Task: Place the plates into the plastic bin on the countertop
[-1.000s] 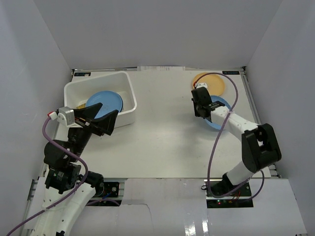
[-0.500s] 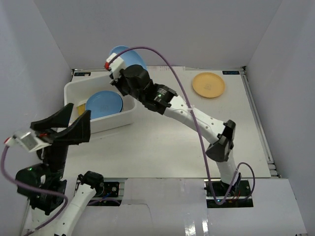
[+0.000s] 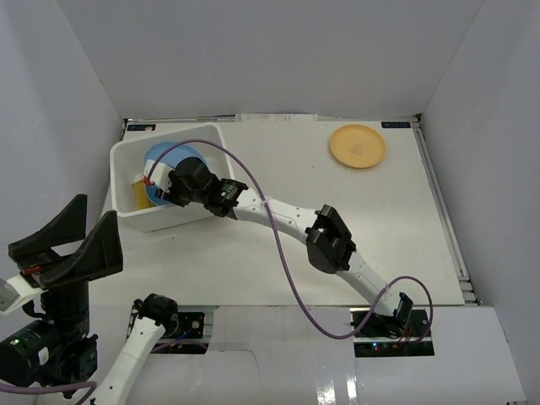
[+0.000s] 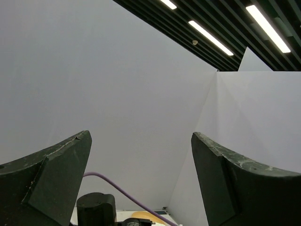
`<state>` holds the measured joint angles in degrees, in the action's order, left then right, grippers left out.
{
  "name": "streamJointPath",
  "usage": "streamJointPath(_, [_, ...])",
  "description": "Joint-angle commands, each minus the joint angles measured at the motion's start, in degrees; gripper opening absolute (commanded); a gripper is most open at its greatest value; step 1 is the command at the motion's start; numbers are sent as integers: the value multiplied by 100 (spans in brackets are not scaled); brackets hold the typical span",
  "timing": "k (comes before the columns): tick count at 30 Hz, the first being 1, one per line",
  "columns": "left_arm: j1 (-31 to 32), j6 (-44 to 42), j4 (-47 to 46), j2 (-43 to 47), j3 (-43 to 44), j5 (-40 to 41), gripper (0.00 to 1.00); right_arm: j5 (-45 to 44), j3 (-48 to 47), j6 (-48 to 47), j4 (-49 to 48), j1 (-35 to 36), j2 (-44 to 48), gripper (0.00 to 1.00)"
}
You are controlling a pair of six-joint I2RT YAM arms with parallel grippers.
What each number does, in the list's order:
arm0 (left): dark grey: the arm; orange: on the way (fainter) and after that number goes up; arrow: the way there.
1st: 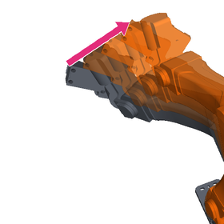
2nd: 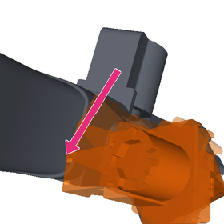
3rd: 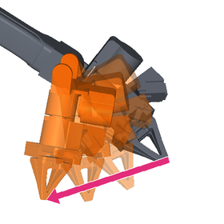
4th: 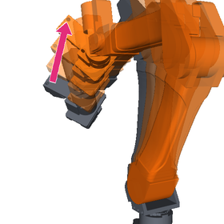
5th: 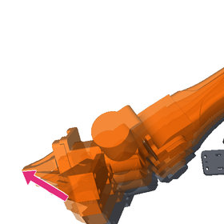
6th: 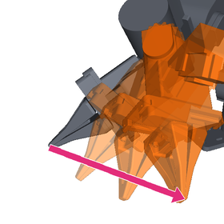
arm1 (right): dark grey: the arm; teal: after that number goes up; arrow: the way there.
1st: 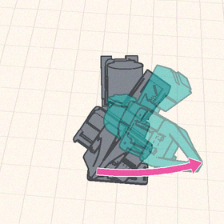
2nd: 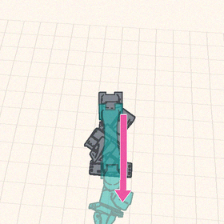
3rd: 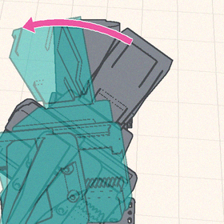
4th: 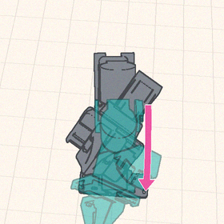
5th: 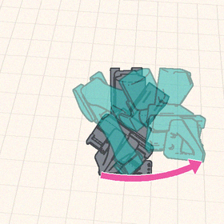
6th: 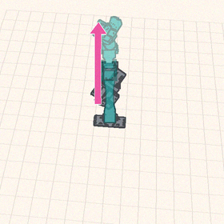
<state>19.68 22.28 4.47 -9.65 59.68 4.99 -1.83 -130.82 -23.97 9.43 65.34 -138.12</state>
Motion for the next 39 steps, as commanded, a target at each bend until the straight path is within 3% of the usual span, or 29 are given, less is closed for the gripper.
streamJointPath(1, [-8, -49, 203, -300, -70, -7, 98, -283, -146, -337, -582, 75, 66, 62])
streamJointPath(3, [-8, 4, 107, -362, -184, -60, 98, -371, -32, -206, -863, 75, 276, 81])
streamJointPath(5, [0, 48, 63, -423, -255, -69, 98, -502, 144, 39, -1275, 40, 557, 82])
streamJointPath(9, [1, 66, 10, -582, -474, -69, 98, -284, 1784, 768, -2432, -337, 1821, 74])
streamJointPath(11, [-8, 13, 63, -652, -597, -60, 98, -344, 2980, 1042, -2726, -758, 2586, 65])
streamJointPath(13, [0, -31, 132, -687, -703, -86, 98, -467, 3970, 1332, -2815, -1353, 3113, 54])
streamJointPath(16, [-8, -57, 168, -696, -984, -104, 98, -879, 4669, 1211, -2440, -2206, 3423, 51])
streamJointPath(22, [-8, -5, 54, -933, -1433, -384, 98, -1487, 4891, 859, -1322, -3657, 2811, 75])
streamJointPath(27, [-17, -13, 89, -1109, -1450, -491, 98, -1119, 4480, 1157, -707, -4450, 2072, 78])
streamJointPath(35, [-237, 13, 63, -1346, -1468, -789, 98, -1593, 3907, 956, -503, -4688, 1139, 61])
streamJointPath(36, [-263, 22, 54, -1347, -1468, -807, 98, -1558, 3854, 955, -469, -4706, 1095, 49])
streamJointPath(39, [-333, 22, 54, -1338, -1477, -816, 98, -1532, 3678, 947, -381, -4697, 990, 24])
